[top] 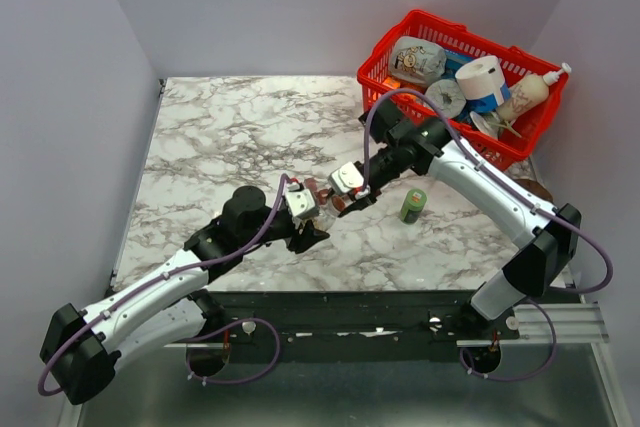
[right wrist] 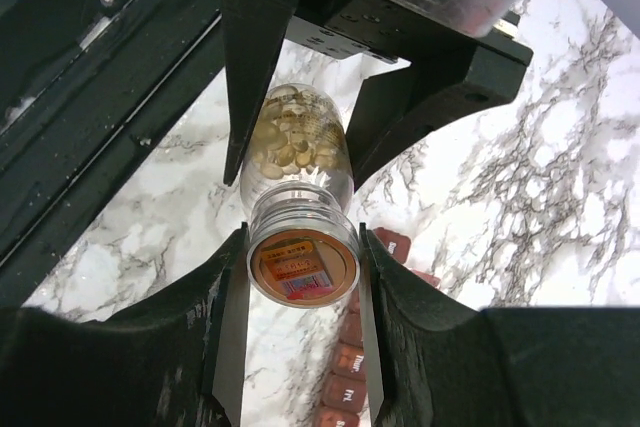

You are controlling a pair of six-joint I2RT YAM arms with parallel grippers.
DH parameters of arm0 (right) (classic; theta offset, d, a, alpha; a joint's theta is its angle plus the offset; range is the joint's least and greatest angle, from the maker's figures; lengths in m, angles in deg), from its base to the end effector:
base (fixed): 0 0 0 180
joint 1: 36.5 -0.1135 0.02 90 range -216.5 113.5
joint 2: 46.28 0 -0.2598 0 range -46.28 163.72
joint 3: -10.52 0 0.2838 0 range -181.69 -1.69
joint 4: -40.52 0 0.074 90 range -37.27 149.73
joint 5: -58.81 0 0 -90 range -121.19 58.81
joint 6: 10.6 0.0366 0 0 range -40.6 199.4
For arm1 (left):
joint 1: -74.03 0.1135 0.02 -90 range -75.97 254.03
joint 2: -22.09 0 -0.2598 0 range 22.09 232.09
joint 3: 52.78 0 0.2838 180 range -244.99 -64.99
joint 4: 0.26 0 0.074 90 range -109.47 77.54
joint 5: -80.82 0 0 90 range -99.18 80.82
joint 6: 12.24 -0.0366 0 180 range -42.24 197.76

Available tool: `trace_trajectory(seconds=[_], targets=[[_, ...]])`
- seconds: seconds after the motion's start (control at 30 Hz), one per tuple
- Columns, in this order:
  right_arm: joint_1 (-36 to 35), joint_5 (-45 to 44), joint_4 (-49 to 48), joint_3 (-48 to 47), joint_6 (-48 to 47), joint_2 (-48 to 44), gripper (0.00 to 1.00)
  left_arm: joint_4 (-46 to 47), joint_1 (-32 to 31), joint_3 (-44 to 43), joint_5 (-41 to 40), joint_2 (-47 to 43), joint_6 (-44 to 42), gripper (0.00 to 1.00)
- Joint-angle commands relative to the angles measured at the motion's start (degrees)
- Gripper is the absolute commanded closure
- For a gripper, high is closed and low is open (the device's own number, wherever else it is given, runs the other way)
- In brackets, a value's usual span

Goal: Sort the pills into containers

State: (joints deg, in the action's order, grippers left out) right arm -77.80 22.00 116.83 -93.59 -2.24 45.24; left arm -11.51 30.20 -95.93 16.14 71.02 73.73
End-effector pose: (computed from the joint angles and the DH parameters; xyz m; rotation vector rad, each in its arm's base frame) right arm 0.2409 0.2506 0.3491 -2.1166 0.8493 0.8822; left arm 0.1580 -0.1734 0.2494 1.0643 1.6164 -0.8839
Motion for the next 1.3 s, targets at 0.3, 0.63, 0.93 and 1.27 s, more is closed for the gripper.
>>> trace_trajectory(seconds=[0.3, 0.63, 0.93, 1.27], targets=[[8.42, -7.56, -11.09, 7.41, 26.62, -3.19, 0.64, -6.40, -0.02, 1.49, -2.64, -5.15, -3.70, 1.00], [8.52, -31.71, -34.38, 32.22, 41.99, 1.70, 0.59, -12.47, 1.73, -1.05, -7.30, -4.54, -10.73, 1.00], [8.52, -37.98, -34.84, 31.25, 48.33, 6.82, 0.41, 6.41, 5.77, 2.72, -5.37, -12.53, 3.05, 1.00], [8.52, -32.80, -29.56, 29.32, 45.53, 2.88, 0.00, 31.61, 13.59, -3.32, -9.50, -14.39, 26.42, 1.00]])
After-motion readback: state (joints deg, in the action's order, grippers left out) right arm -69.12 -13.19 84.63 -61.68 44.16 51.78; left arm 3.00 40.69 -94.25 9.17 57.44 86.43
